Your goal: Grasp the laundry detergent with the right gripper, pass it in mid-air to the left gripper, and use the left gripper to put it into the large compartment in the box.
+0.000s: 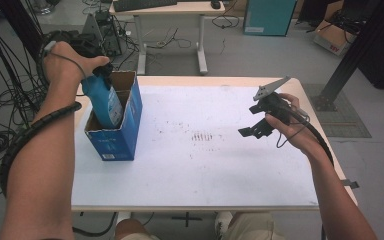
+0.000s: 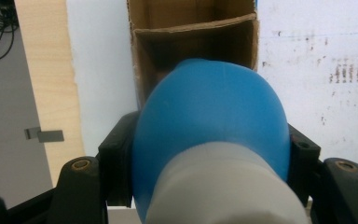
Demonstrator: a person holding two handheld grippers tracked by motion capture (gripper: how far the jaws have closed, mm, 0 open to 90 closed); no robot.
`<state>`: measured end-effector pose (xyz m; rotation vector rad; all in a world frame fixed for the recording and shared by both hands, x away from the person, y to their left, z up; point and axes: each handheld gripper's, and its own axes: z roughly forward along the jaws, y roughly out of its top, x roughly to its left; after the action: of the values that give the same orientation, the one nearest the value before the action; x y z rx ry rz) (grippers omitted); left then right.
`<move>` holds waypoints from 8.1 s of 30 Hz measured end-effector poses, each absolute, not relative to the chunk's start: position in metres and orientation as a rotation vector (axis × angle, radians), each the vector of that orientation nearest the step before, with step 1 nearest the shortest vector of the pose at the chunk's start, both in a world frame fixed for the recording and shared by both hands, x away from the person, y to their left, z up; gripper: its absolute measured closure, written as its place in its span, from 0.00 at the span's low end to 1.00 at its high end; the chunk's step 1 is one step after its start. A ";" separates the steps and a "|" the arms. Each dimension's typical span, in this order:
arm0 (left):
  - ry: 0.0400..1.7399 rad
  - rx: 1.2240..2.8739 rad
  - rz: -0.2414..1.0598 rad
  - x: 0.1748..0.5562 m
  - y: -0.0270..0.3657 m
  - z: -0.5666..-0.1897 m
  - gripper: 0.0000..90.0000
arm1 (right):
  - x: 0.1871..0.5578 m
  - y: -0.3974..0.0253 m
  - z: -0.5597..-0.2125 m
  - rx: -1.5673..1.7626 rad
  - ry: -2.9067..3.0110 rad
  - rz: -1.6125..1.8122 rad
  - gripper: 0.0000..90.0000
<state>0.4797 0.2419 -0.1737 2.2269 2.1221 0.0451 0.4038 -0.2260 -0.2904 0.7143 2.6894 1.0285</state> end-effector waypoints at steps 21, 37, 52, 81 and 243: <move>2.140 2.246 0.010 0.485 0.235 -0.245 0.41 | 0.409 -0.225 -0.298 0.739 2.681 1.019 0.05; 2.130 2.280 -0.058 0.486 0.234 -0.272 0.41 | 0.410 -0.230 -0.304 0.756 2.677 1.008 0.05; 2.108 2.271 -0.044 0.488 0.237 -0.274 0.41 | 0.414 -0.234 -0.304 0.753 2.674 1.002 0.05; 2.098 2.267 -0.038 0.489 0.238 -0.274 0.41 | 0.424 -0.239 -0.293 0.747 2.673 0.936 0.05; 1.421 2.493 0.103 0.402 0.092 -0.225 0.14 | 0.492 -0.216 -0.262 0.790 2.669 0.653 0.06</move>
<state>0.4025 0.0922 -0.2251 2.4935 1.4215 0.1028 0.4916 -0.2157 -0.2625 0.7900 2.6694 0.6528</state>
